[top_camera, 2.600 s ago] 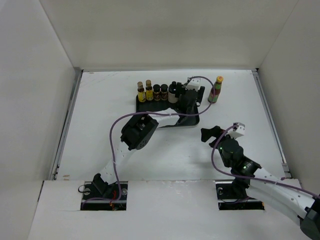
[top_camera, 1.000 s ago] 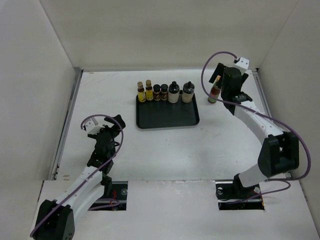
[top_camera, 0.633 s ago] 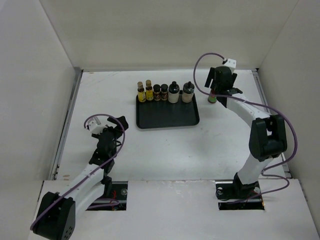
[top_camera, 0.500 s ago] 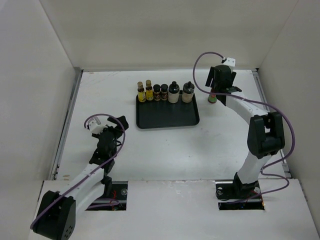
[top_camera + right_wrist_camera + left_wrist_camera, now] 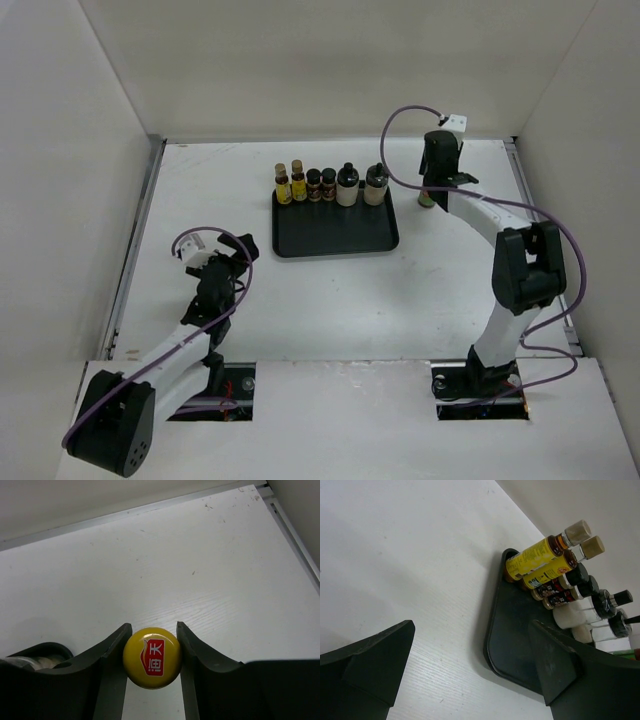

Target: Organize the condiment bottles

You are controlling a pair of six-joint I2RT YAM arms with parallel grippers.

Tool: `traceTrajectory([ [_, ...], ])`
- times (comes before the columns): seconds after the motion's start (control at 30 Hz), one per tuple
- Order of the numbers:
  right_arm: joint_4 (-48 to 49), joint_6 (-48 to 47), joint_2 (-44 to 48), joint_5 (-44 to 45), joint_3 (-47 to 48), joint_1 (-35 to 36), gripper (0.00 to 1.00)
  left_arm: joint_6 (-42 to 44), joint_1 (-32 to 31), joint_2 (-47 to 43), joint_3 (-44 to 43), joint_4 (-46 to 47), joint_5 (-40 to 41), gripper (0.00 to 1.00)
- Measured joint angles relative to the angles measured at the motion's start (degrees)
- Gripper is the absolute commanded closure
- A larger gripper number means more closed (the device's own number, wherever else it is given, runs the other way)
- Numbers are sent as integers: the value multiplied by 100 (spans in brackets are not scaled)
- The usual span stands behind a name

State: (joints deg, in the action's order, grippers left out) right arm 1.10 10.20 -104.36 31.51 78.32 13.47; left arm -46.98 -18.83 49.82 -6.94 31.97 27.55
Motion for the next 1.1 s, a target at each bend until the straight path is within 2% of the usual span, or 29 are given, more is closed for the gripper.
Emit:
traceTrajectory([
  [0.13,-83,-72,444,72,-341,131,74,0,-7,61,0,44,-17,0],
  [0.27,-101,-96,1340,116,-813,356,74,2,-4,-11,9,48,-11,0],
  [0.47,151,-63,2529,175,-1174,1110,74,2,9,-136,13,44,28,0],
  [0.67,417,74,2361,33,-1329,1810,73,2,17,-160,13,39,48,0],
  [0.87,378,153,1906,-24,-1467,2076,73,4,17,-177,13,39,42,0],
  [1.1,433,219,1843,-22,-1764,2282,72,4,15,-240,13,37,17,0],
])
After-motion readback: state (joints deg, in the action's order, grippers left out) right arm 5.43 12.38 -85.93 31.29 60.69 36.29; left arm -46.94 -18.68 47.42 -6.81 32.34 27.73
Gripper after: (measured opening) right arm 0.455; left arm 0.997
